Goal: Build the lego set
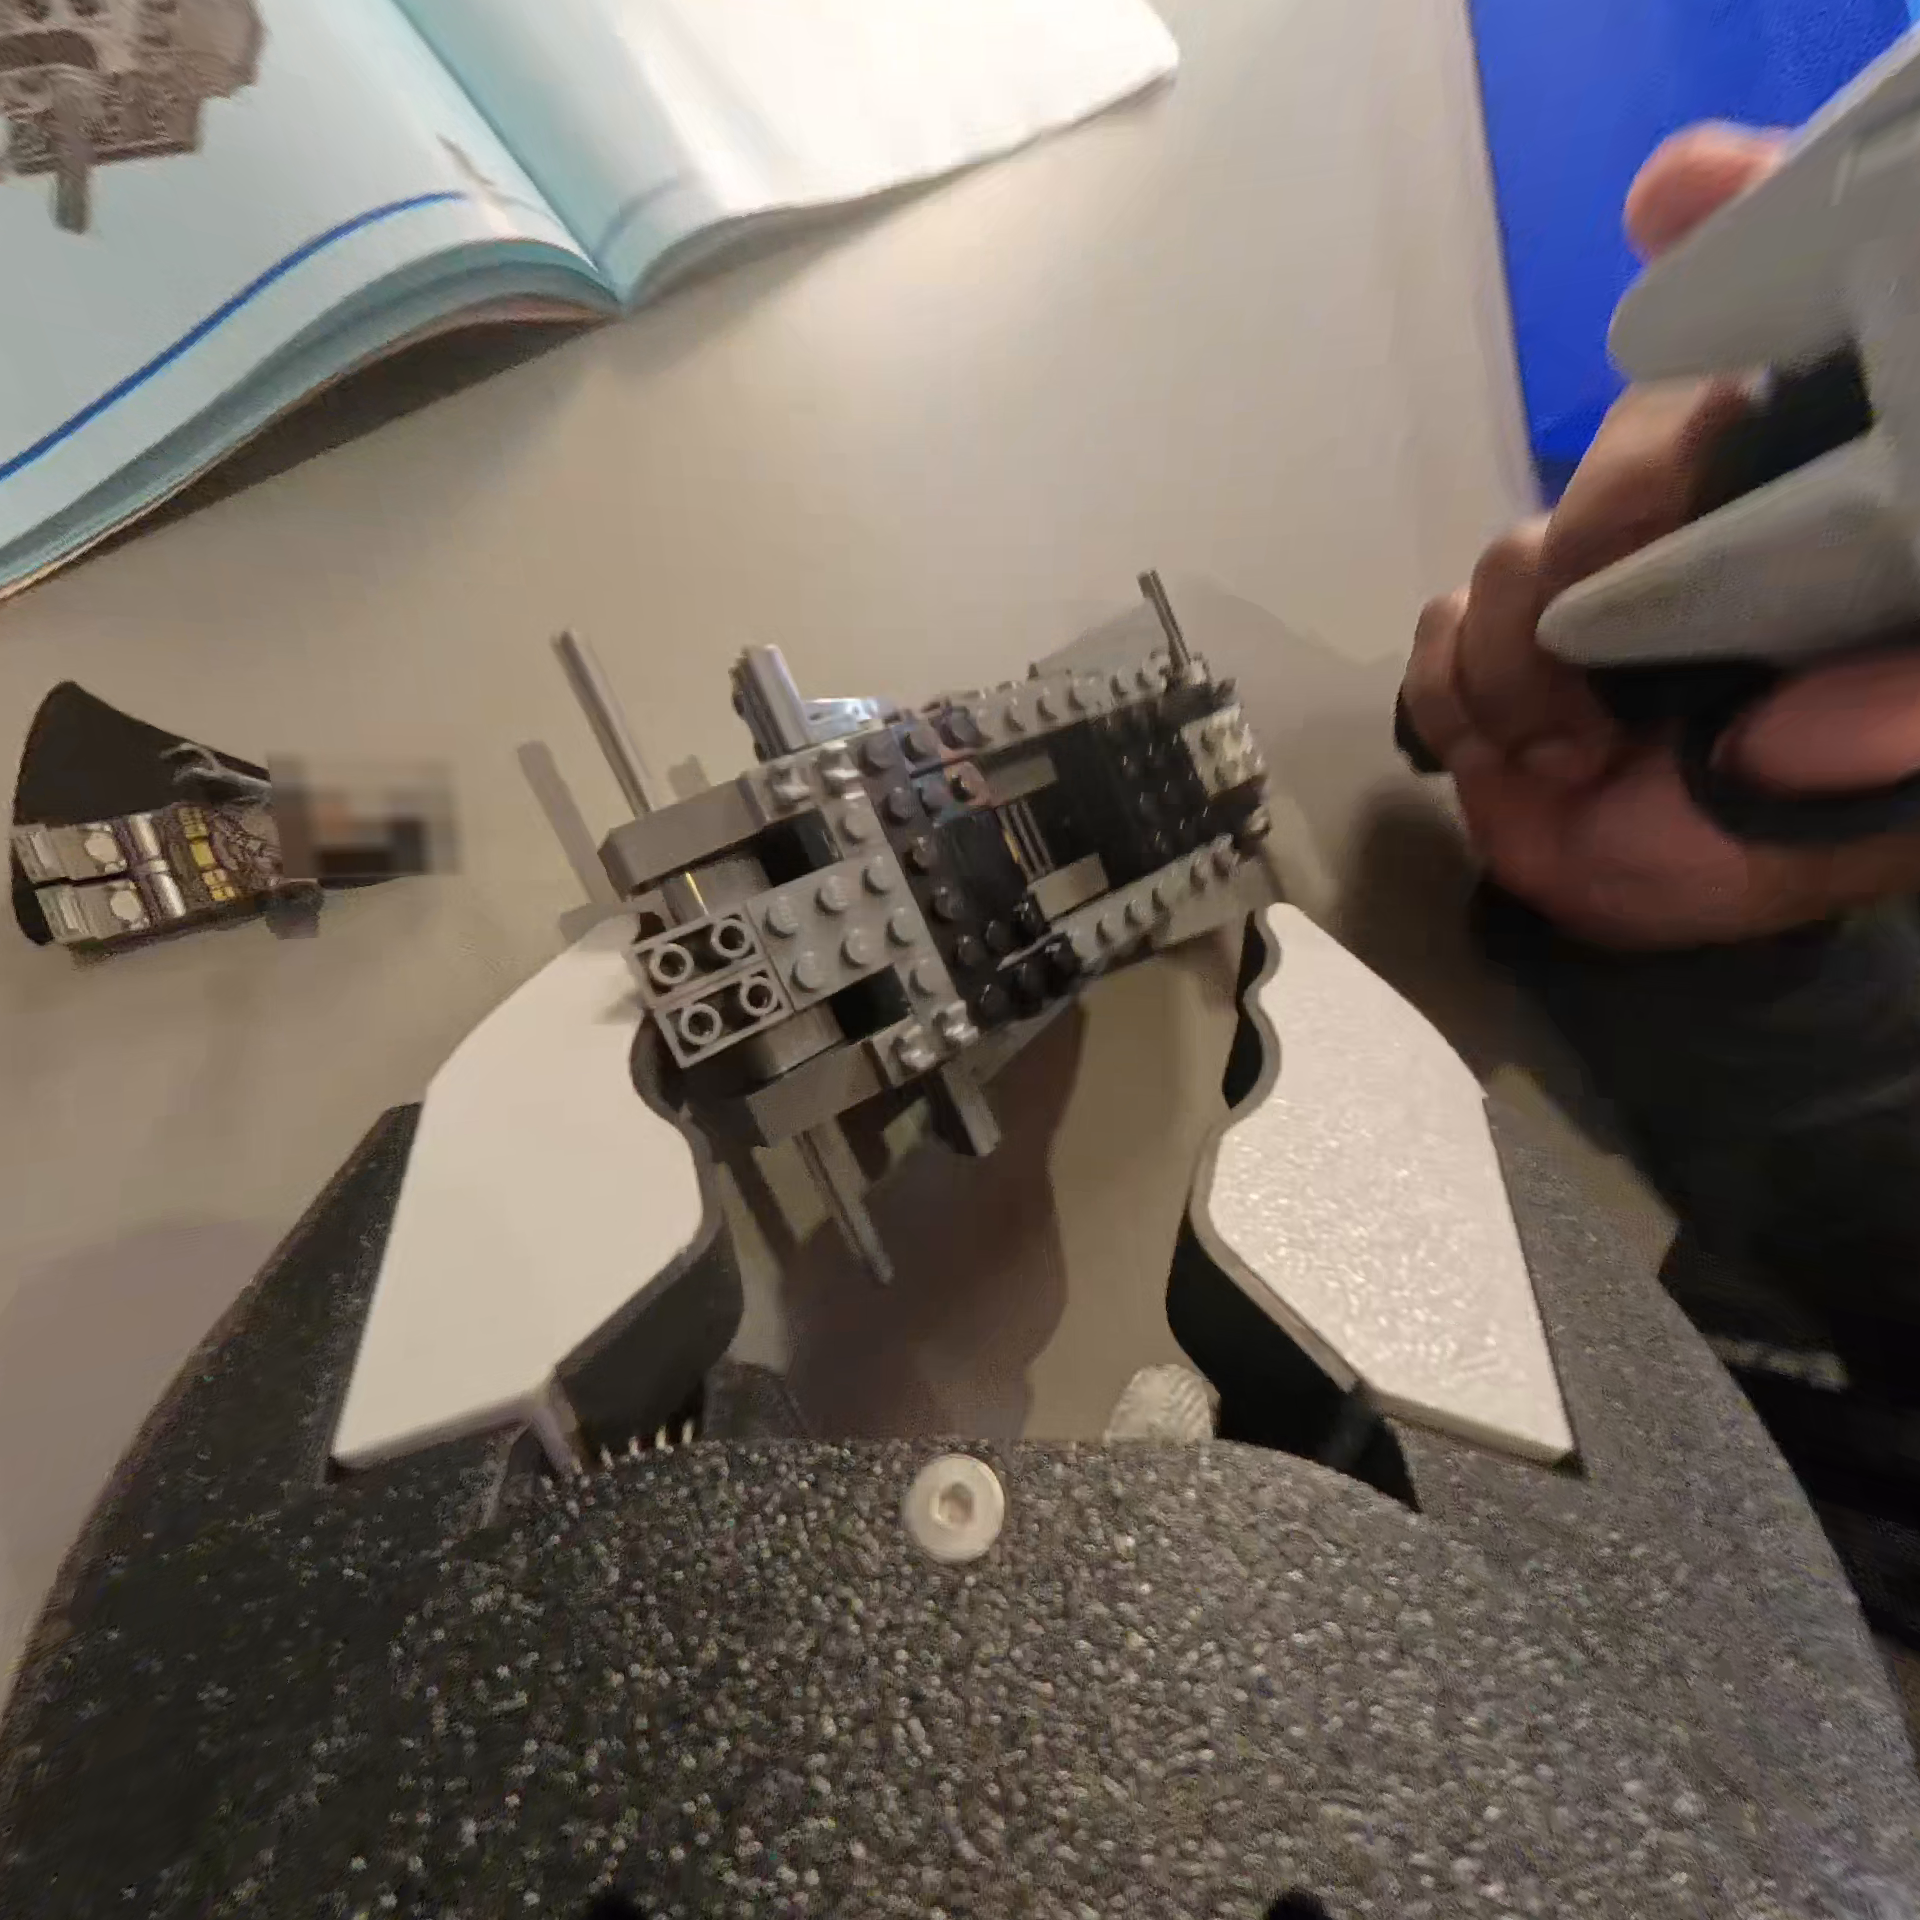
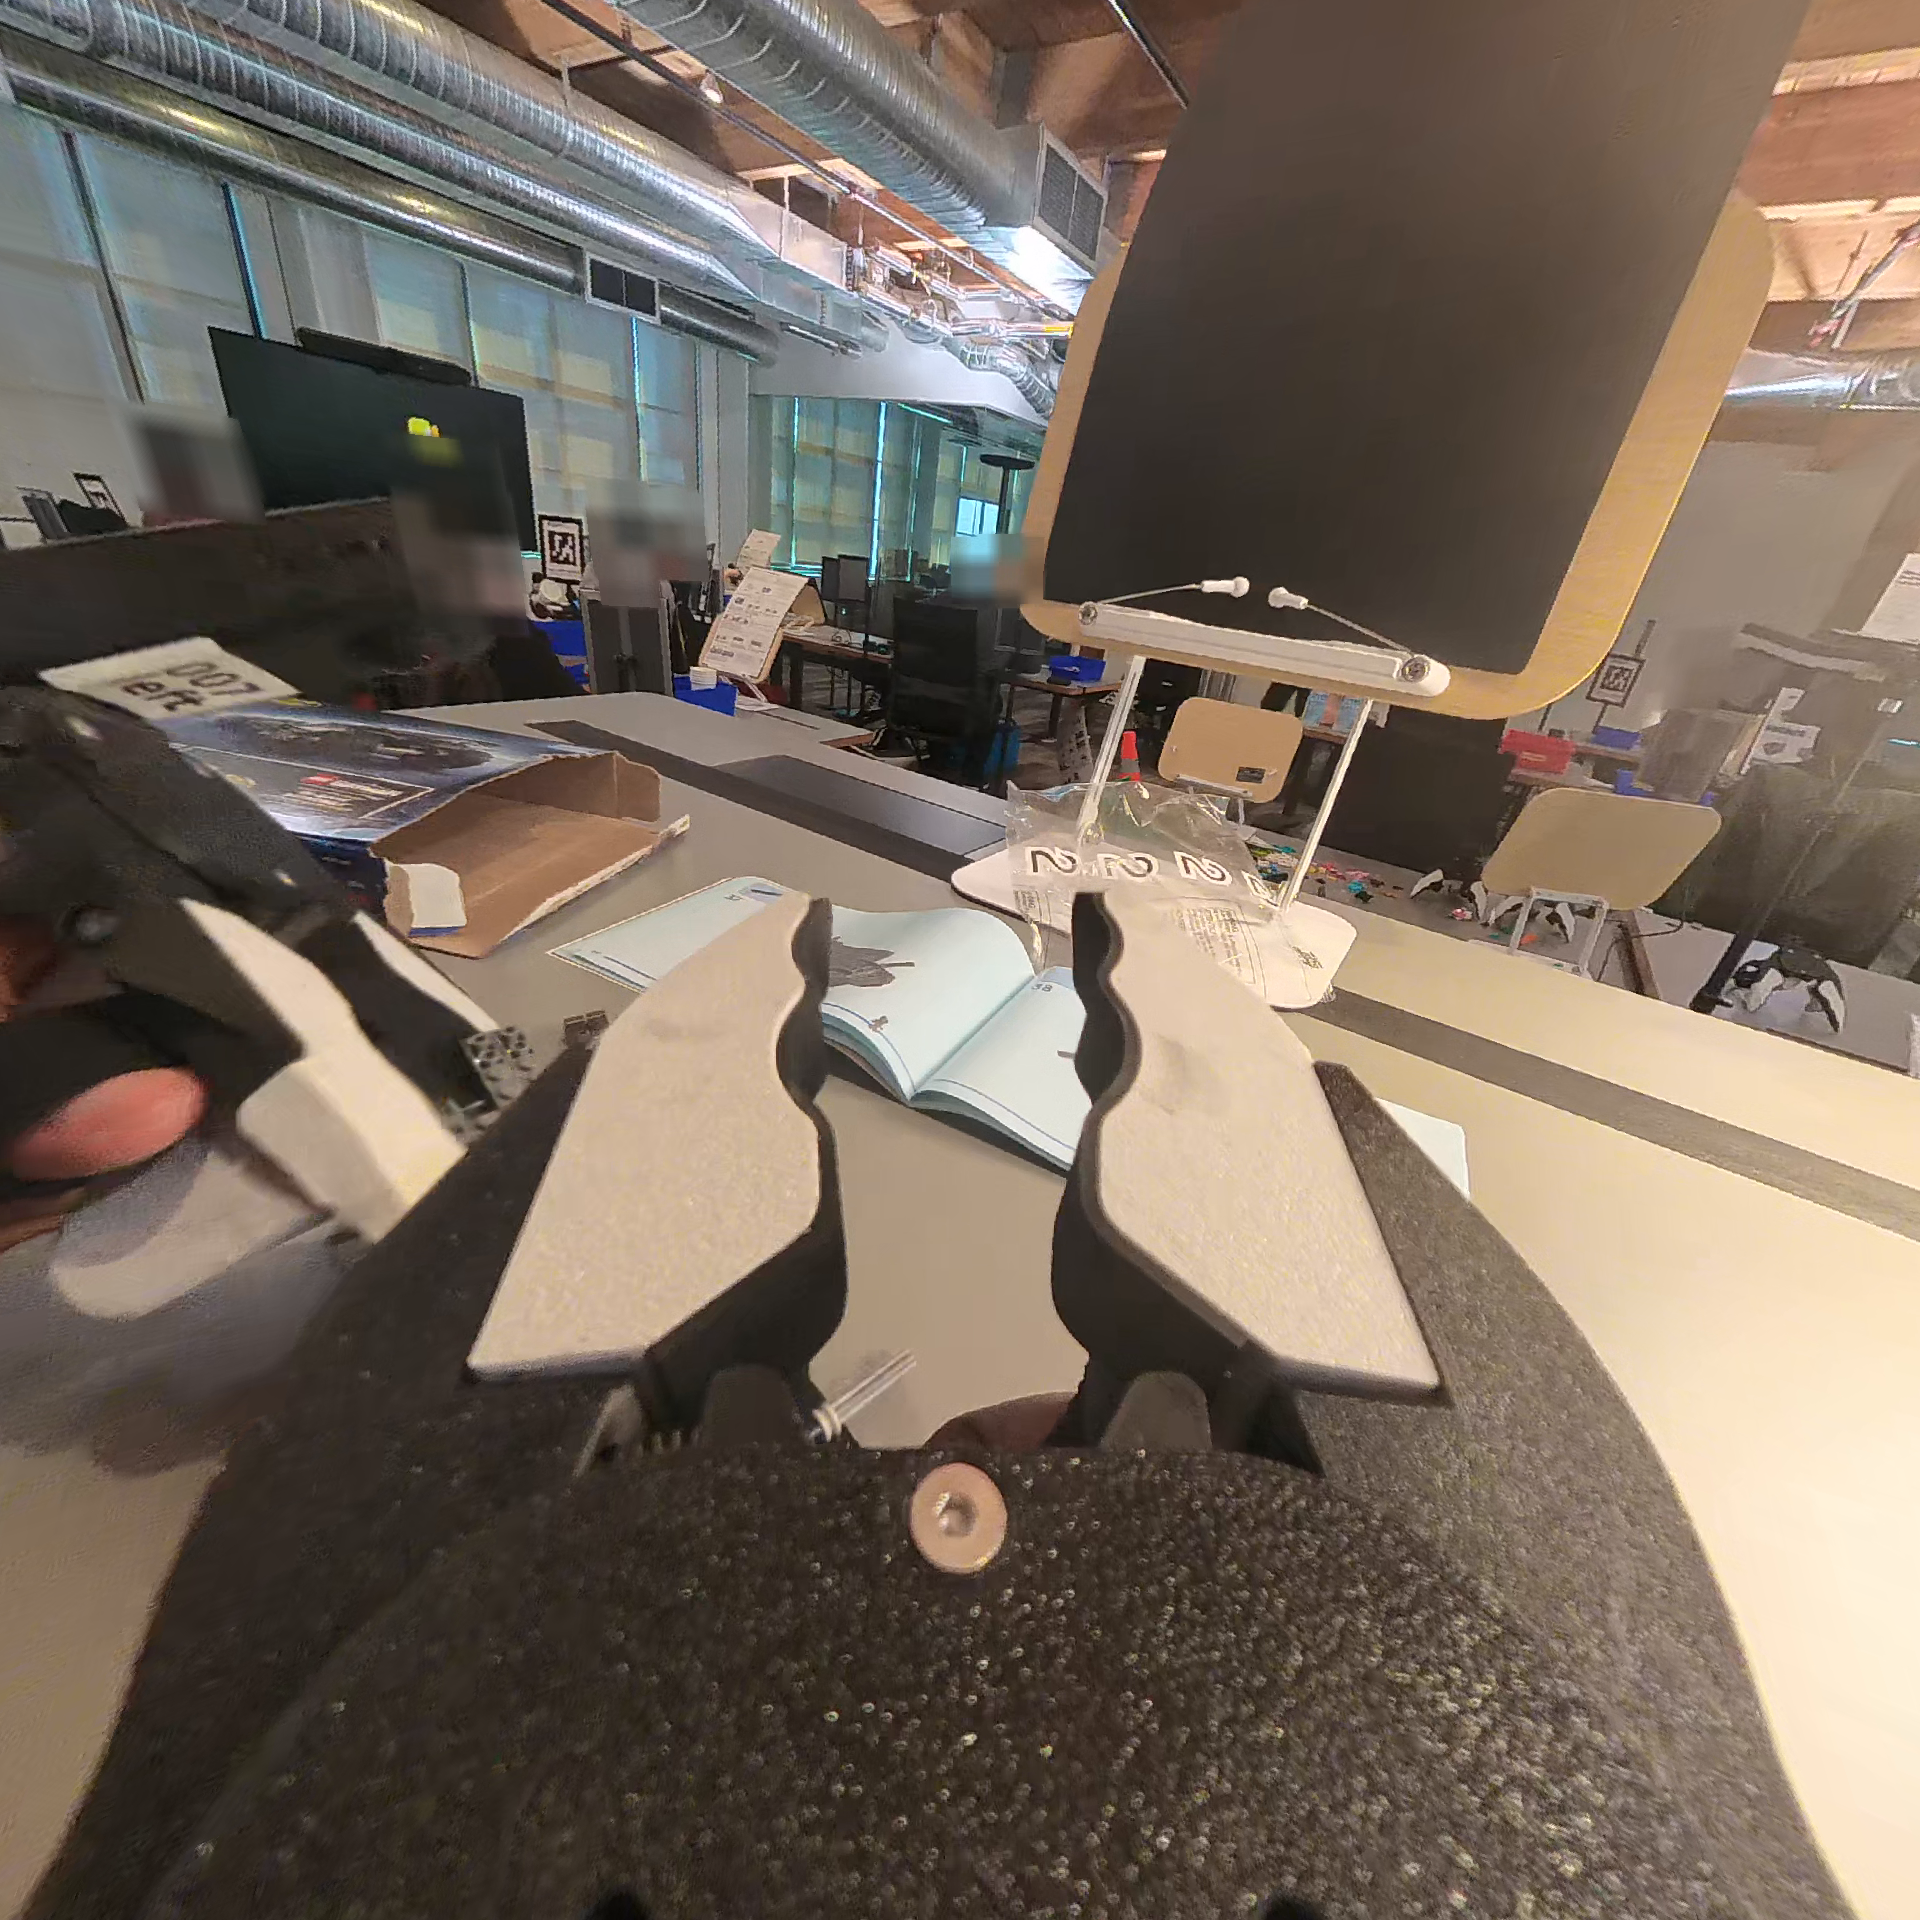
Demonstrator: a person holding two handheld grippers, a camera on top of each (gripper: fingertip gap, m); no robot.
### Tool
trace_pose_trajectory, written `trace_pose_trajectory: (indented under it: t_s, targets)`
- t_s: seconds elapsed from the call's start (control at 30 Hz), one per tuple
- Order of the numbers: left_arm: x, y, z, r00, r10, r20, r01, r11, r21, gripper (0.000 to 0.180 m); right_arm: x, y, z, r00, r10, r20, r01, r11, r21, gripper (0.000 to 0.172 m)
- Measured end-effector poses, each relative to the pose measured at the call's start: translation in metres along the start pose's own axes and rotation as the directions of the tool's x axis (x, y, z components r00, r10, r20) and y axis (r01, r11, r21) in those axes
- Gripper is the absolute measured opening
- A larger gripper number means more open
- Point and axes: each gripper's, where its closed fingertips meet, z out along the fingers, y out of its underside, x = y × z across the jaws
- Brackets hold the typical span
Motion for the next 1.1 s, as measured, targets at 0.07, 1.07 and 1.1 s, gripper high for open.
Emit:
trace_pose_trajectory:
  t_s: [0.07,1.07,1.1]
  targets:
    - [0.001,0.010,0.001,0.993,0.114,0.044,-0.111,0.991,-0.074,0.116,0.000,0.001,0.000,1.000,0.007,0.003,-0.007,1.000,-0.003,0.045]
    - [-0.024,-0.140,-0.046,0.934,0.357,0.006,-0.271,0.698,0.663,0.087,0.064,0.027,0.001,0.994,-0.037,-0.100,0.026,0.994,-0.110,0.048]
    - [-0.024,-0.142,-0.051,0.938,0.347,0.000,-0.253,0.682,0.686,0.087,0.065,0.027,0.002,0.993,-0.058,-0.104,0.047,0.993,-0.110,0.049]
